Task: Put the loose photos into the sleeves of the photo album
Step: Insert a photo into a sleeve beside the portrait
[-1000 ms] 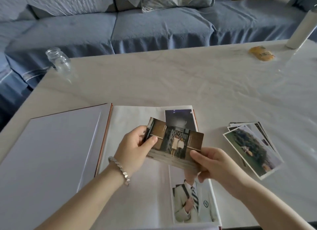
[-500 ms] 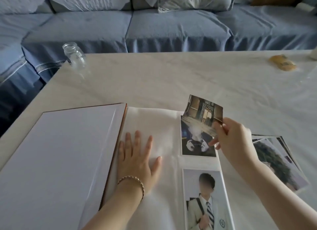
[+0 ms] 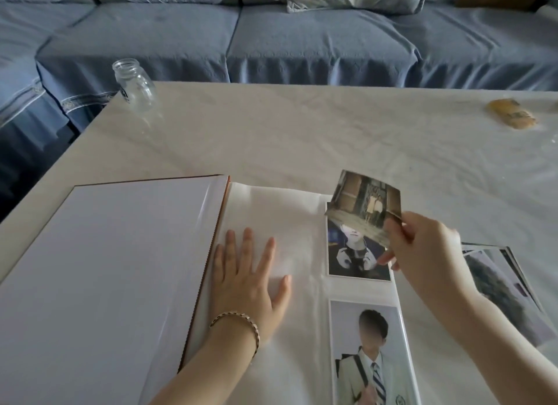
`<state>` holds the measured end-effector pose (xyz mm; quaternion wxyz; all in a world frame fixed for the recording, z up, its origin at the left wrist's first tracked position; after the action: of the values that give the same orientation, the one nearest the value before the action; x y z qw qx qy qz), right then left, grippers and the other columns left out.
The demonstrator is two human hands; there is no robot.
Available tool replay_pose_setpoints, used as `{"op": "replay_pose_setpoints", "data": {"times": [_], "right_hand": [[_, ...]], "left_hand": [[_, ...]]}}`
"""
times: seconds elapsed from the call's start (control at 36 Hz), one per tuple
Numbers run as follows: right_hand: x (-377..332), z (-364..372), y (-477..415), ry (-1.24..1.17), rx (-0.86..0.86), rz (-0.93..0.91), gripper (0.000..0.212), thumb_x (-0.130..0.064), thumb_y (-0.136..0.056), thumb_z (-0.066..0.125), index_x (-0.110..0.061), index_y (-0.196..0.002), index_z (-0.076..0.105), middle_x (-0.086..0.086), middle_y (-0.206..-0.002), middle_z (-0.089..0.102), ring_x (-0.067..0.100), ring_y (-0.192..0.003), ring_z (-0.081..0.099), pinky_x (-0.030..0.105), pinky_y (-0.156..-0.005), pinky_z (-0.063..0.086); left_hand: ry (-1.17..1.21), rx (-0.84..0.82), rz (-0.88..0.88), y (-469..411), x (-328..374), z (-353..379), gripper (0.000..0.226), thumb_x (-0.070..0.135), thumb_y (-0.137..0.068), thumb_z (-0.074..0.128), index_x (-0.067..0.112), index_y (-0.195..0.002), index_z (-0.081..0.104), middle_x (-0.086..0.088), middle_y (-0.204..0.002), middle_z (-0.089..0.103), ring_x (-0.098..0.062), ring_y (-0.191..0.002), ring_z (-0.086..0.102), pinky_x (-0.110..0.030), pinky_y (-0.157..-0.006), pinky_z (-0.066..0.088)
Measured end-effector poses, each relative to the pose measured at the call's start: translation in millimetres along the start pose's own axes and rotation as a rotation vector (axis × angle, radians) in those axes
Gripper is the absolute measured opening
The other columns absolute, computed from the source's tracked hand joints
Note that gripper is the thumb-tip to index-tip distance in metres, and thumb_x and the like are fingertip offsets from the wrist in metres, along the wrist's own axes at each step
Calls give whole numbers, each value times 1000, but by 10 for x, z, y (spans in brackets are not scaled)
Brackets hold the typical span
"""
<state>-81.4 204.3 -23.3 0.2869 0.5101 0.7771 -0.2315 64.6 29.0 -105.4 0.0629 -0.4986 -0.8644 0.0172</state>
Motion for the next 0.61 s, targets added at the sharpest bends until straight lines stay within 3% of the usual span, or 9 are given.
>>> {"op": "replay_pose_setpoints", "data": {"times": [0.08,0.19,0.31,0.42,0.61], "right_hand": [[-64,-41,45,70,34,-52,30,-14,-94,48,-16,-64,53,-4,-44,60,15,-41,58,32,-47,49],[-112,27,85,88,-21,-64,29,-15,-94,47,-15,-67,57,-4,-47,61,11,-42,59,31,-51,52],[-110,127,79,66,-95,-49,29,-12,-94,47,-10,-67,57,1,-46,62,5,-38,56,21,-44,46],[-79,248,81,-25,-227,32,27,-10,-94,46,-2,-72,59,3,-47,64,5,-36,53,12,-41,41],[125,316,-55,-267,-363,274,21,-3,-94,49,0,-78,63,6,-46,63,13,-38,59,18,-37,44]], "left_hand": [[8,21,0,-4,-2,-6,63,50,-78,35,19,-128,58,-19,-135,50,-44,-126,43,-45,-108,13],[11,41,4,0,0,-10,63,50,-79,35,18,-128,58,-19,-136,49,-44,-127,42,-44,-109,13],[8,42,3,2,2,-13,62,50,-78,35,19,-128,58,-19,-136,49,-43,-128,41,-44,-110,12],[0,31,-6,2,0,-9,62,50,-79,34,20,-128,58,-19,-137,49,-42,-129,40,-44,-109,12],[-33,34,-4,-8,-3,-6,62,51,-79,34,21,-127,58,-18,-135,51,-43,-127,42,-45,-108,13]]}}
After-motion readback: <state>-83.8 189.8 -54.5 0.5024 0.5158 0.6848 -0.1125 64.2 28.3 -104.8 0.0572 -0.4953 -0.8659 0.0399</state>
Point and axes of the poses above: each hand's wrist, its own y-axis away from the middle knuckle, its own z-axis out of the palm, x = y × z, the point moved 5 cm from there along -y, towards the middle knuckle
